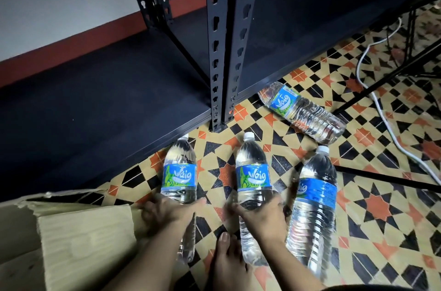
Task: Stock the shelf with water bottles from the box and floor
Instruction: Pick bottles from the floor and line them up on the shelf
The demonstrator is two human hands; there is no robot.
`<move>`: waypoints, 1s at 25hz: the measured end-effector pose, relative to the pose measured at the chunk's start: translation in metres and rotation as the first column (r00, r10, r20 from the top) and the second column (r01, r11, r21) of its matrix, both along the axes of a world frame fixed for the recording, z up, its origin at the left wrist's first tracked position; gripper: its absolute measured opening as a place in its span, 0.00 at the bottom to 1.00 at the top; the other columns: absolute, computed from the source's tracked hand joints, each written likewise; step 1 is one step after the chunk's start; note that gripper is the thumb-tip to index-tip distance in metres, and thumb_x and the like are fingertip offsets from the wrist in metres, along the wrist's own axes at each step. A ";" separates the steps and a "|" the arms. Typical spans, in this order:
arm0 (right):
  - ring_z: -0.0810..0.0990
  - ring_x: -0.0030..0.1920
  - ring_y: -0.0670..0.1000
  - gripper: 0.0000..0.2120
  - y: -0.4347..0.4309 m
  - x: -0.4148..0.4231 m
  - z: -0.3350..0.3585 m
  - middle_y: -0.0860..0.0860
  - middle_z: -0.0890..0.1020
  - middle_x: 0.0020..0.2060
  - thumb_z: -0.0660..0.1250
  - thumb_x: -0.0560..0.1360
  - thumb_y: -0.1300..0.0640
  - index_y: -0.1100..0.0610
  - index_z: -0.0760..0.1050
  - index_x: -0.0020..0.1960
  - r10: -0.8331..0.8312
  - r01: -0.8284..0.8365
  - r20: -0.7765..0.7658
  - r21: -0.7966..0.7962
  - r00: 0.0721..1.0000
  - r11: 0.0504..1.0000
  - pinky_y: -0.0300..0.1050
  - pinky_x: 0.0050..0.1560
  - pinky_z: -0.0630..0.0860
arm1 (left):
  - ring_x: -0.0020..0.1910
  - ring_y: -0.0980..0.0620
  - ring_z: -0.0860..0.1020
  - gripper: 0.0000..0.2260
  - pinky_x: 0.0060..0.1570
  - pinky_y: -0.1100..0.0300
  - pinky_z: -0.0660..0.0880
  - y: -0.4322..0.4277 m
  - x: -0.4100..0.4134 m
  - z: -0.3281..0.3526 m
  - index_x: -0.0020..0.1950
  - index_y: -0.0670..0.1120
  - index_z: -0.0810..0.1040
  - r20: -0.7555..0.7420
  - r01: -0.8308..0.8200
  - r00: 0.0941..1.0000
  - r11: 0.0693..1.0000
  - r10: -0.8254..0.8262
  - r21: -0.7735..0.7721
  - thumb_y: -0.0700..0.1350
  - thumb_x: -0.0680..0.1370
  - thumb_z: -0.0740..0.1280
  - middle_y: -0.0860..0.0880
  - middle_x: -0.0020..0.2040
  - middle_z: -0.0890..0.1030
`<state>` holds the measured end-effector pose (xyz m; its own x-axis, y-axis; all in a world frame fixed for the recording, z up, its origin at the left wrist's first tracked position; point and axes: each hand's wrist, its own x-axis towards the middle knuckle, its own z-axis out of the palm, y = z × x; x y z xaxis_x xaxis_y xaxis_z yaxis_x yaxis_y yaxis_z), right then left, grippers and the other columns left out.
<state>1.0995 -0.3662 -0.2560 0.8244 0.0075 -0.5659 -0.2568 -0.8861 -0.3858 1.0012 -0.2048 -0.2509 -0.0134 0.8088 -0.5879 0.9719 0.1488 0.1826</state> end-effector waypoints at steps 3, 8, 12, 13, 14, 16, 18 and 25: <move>0.78 0.61 0.60 0.49 0.002 0.002 0.001 0.58 0.78 0.60 0.76 0.55 0.29 0.57 0.65 0.62 -0.010 0.010 0.012 0.003 1.000 1.000 0.53 0.56 0.76 | 0.56 0.38 0.77 0.54 0.51 0.50 0.78 -0.004 0.005 -0.002 0.62 0.39 0.69 0.016 0.022 1.000 0.998 -0.023 0.057 0.72 0.47 0.76 0.38 0.58 0.78; 0.81 0.58 0.58 0.45 0.004 0.004 0.006 0.55 0.80 0.58 0.77 0.57 0.33 0.56 0.66 0.63 -0.030 0.031 0.021 -0.029 0.999 0.999 0.51 0.54 0.77 | 0.49 0.40 0.82 0.39 0.48 0.49 0.81 0.004 0.006 0.002 0.57 0.42 0.70 0.058 -0.067 0.996 0.998 0.067 0.002 0.57 0.55 0.82 0.38 0.54 0.81; 0.82 0.56 0.56 0.41 -0.002 0.010 0.012 0.53 0.83 0.55 0.79 0.59 0.35 0.53 0.68 0.63 -0.071 0.071 -0.027 0.017 0.997 0.997 0.48 0.53 0.76 | 0.53 0.40 0.81 0.32 0.52 0.51 0.79 -0.020 0.002 0.014 0.56 0.43 0.73 0.112 0.013 0.993 0.998 -0.020 0.059 0.50 0.58 0.82 0.39 0.53 0.82; 0.82 0.56 0.56 0.39 -0.003 0.010 0.015 0.53 0.83 0.55 0.79 0.59 0.37 0.54 0.69 0.62 -0.083 0.083 -0.029 0.027 0.996 0.996 0.47 0.53 0.76 | 0.52 0.41 0.81 0.31 0.52 0.51 0.79 -0.032 -0.001 0.021 0.56 0.45 0.73 0.125 0.035 0.991 0.998 -0.042 0.059 0.50 0.58 0.82 0.40 0.52 0.82; 0.82 0.55 0.56 0.38 -0.005 0.008 0.019 0.53 0.83 0.54 0.79 0.60 0.38 0.55 0.69 0.61 -0.100 0.102 -0.037 0.042 0.994 0.994 0.47 0.53 0.76 | 0.51 0.43 0.81 0.30 0.51 0.51 0.79 -0.043 -0.004 0.027 0.55 0.48 0.73 0.129 0.072 0.988 0.996 -0.079 0.058 0.51 0.58 0.81 0.43 0.51 0.83; 0.83 0.53 0.55 0.38 -0.010 0.001 0.027 0.53 0.84 0.52 0.78 0.58 0.39 0.56 0.70 0.60 -0.156 0.161 -0.060 0.086 0.986 0.983 0.45 0.53 0.77 | 0.49 0.44 0.81 0.30 0.49 0.51 0.79 -0.059 -0.010 0.040 0.54 0.50 0.72 0.147 0.124 0.980 0.990 -0.134 0.074 0.56 0.57 0.78 0.46 0.48 0.82; 0.83 0.52 0.55 0.43 -0.019 -0.003 0.032 0.53 0.83 0.52 0.76 0.52 0.35 0.54 0.71 0.61 -0.193 0.203 -0.073 0.179 0.979 0.963 0.49 0.56 0.79 | 0.48 0.44 0.81 0.31 0.46 0.54 0.78 -0.067 -0.009 0.059 0.53 0.50 0.72 0.228 0.116 0.965 0.990 -0.131 0.075 0.59 0.56 0.78 0.47 0.46 0.82; 0.79 0.49 0.49 0.45 -0.024 0.016 0.124 0.40 0.78 0.46 0.77 0.50 0.35 0.47 0.68 0.64 -0.210 0.117 0.199 0.399 0.957 0.909 0.45 0.54 0.77 | 0.45 0.45 0.77 0.26 0.41 0.58 0.69 -0.052 0.006 0.171 0.48 0.51 0.72 0.587 0.029 0.801 0.986 -0.121 0.164 0.51 0.59 0.81 0.52 0.43 0.79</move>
